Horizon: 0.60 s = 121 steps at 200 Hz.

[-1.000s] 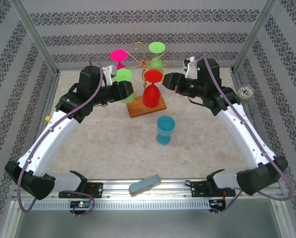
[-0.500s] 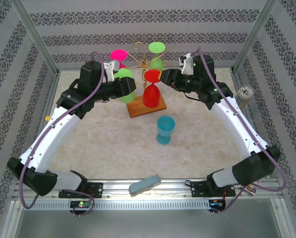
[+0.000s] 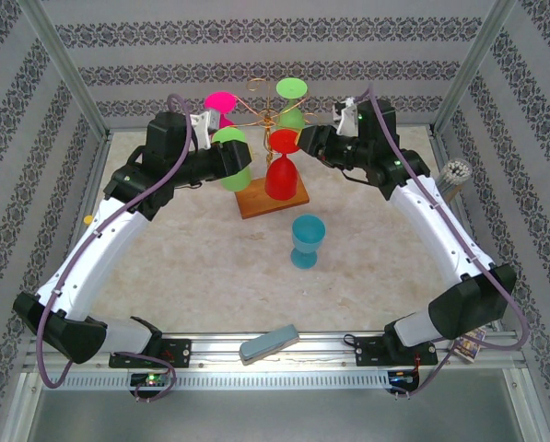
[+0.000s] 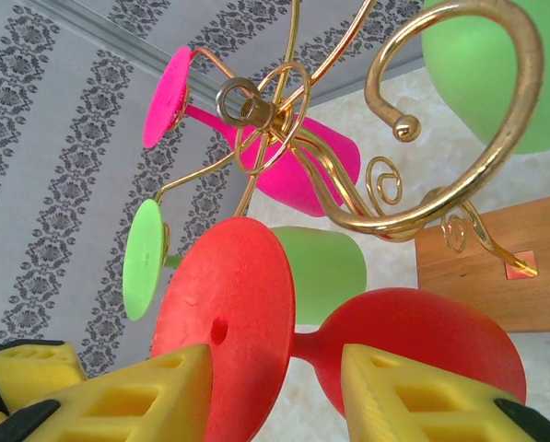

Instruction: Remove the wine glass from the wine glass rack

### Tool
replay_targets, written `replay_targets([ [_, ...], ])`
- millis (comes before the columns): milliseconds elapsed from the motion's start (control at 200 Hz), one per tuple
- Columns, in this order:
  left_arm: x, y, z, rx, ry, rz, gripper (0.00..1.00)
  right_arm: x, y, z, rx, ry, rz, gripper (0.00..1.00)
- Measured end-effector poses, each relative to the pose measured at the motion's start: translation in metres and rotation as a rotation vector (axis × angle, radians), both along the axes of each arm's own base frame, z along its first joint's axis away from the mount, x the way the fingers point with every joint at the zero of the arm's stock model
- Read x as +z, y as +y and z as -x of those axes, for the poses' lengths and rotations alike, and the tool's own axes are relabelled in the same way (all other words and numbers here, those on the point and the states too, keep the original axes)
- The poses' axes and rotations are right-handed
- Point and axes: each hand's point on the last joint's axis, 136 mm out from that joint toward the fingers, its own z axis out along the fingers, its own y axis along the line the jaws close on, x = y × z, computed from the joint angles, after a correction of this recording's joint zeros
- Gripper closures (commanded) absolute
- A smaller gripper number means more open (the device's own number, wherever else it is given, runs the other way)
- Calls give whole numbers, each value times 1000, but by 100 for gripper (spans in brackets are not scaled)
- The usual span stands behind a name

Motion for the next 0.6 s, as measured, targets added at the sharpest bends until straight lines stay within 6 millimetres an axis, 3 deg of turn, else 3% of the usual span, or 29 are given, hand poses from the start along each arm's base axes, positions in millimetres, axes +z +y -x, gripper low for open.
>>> replay_targets([
  [605, 0, 3, -4, 9, -8, 6, 55, 0, 6, -6, 16, 4, -33, 67],
])
